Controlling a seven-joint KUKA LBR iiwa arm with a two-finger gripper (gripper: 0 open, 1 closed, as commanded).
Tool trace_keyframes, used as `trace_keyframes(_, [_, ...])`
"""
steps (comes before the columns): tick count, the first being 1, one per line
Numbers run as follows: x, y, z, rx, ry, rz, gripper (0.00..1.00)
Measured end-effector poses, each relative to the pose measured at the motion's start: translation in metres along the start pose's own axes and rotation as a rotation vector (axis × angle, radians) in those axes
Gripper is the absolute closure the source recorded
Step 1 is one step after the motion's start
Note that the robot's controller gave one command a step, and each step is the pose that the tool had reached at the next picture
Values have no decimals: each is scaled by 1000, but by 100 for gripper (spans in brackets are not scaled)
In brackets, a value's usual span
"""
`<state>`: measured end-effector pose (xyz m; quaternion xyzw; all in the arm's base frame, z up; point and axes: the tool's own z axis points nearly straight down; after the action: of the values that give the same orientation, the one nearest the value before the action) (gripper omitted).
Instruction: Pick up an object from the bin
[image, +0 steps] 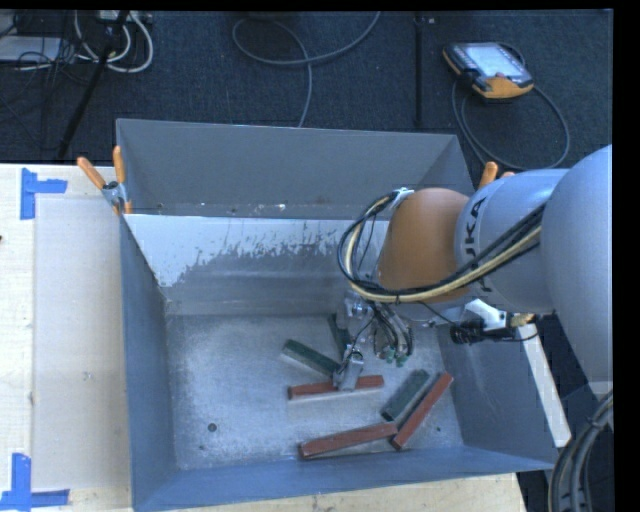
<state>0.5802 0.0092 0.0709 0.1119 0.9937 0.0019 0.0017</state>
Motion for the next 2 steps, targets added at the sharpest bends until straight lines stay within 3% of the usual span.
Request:
trace_keyframes(1, [52, 29, -2, 3, 5, -36, 100])
trace_keyframes(2, [52, 28, -2, 3, 5, -35, 100])
